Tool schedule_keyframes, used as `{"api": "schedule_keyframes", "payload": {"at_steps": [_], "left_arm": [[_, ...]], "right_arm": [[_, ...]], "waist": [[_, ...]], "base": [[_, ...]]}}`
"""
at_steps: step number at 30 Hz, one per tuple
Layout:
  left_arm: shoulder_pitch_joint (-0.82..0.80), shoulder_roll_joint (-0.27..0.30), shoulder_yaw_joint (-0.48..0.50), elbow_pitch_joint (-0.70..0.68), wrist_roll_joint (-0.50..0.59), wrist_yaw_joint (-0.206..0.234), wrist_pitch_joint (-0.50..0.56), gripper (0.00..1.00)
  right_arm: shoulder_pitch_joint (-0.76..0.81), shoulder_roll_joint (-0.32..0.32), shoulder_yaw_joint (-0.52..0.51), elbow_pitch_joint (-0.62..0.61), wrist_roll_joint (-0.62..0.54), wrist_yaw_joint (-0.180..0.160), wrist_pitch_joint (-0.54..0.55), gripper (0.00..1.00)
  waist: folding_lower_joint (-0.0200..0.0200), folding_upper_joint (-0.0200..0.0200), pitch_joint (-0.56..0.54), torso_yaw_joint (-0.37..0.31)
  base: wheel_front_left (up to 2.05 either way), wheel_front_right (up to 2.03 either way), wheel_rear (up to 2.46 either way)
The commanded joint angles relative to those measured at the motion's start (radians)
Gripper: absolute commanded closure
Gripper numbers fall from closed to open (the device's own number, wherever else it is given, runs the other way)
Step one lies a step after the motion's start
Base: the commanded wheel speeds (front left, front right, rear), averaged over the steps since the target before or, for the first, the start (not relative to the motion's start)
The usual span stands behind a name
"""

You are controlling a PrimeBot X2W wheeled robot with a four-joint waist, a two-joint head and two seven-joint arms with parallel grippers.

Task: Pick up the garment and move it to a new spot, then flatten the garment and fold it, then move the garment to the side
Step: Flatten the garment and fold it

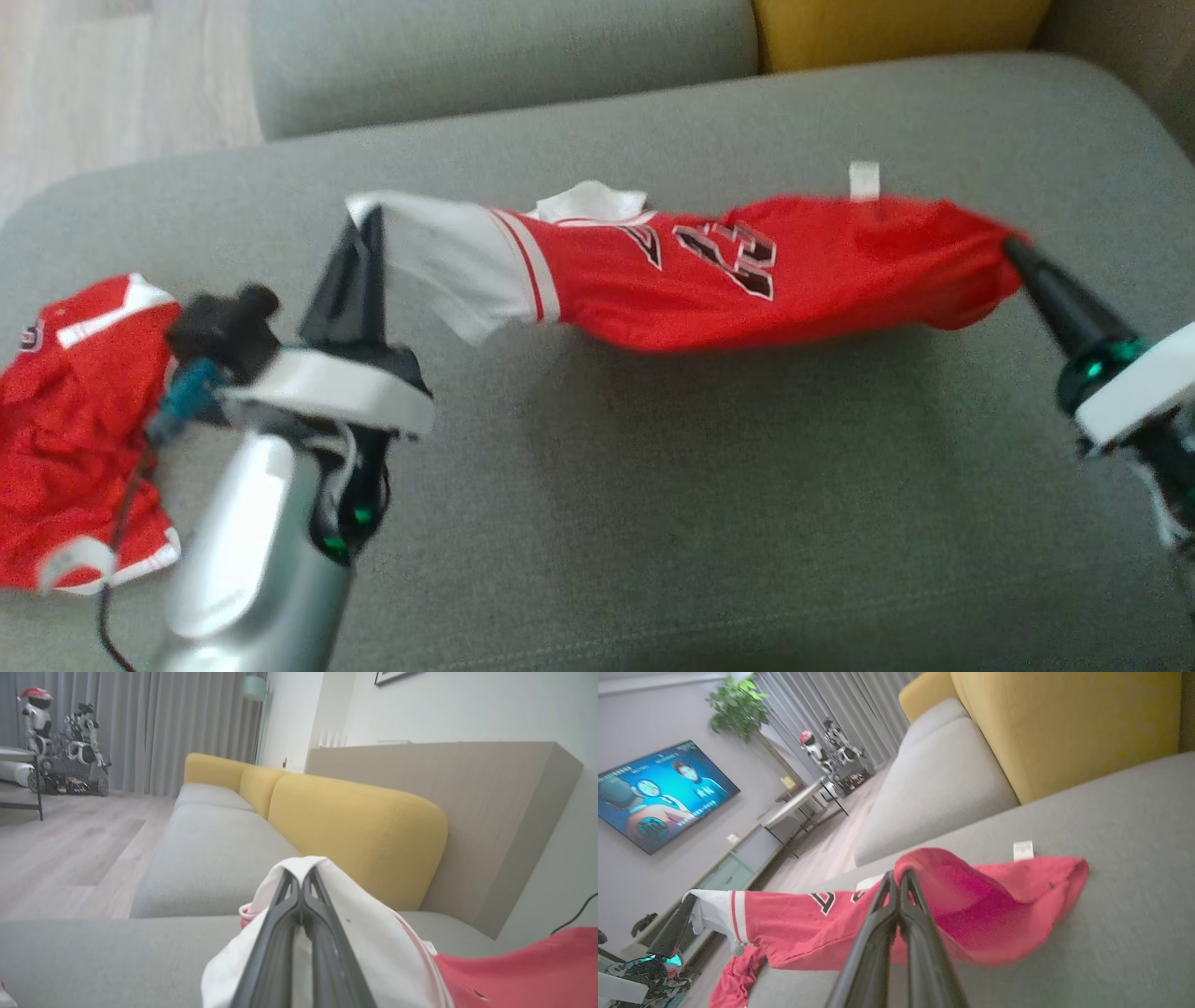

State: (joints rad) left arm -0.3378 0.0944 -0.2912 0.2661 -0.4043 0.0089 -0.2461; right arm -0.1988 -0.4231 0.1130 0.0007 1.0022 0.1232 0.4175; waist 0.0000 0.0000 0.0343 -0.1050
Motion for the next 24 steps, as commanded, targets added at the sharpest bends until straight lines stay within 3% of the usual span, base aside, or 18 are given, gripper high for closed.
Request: {"api": "schedule_keyframes", "payload": {"at_steps": [1, 7, 11, 19, 24], "left_arm": [[-0.070, 0.030, 0.049, -0.062, 0.007, 0.000, 0.008, 1.00], [-0.134, 0.047, 0.073, -0.177, -0.025, 0.004, 0.075, 1.00], [-0.161, 0.024, 0.097, -0.258, -0.093, 0.015, 0.126, 1.00], [-0.158, -0.006, 0.137, -0.458, -0.219, 0.080, 0.247, 1.00], [-0.179, 0.014, 0.123, -0.530, -0.233, 0.106, 0.345, 1.00]], "right_arm": [[-0.061, -0.032, -0.016, -0.050, 0.027, 0.008, 0.008, 1.00], [-0.131, -0.045, -0.025, -0.089, 0.004, 0.008, 0.004, 1.00], [-0.173, -0.028, -0.022, -0.118, -0.024, 0.008, -0.028, 1.00], [-0.168, -0.032, -0.067, -0.224, -0.084, 0.008, -0.023, 1.00], [-0.167, -0.030, -0.130, -0.285, -0.134, 0.008, 0.039, 1.00]], "waist": [[0.0000, 0.0000, -0.034, 0.010], [0.0000, 0.0000, -0.071, 0.026], [0.0000, 0.0000, -0.096, 0.042], [0.0000, 0.0000, -0.126, 0.066], [0.0000, 0.0000, -0.113, 0.072]], "base": [[0.00, 0.00, 0.00], [0.00, 0.00, 0.00], [0.00, 0.00, 0.00], [0.00, 0.00, 0.00], [0.00, 0.00, 0.00]]}}
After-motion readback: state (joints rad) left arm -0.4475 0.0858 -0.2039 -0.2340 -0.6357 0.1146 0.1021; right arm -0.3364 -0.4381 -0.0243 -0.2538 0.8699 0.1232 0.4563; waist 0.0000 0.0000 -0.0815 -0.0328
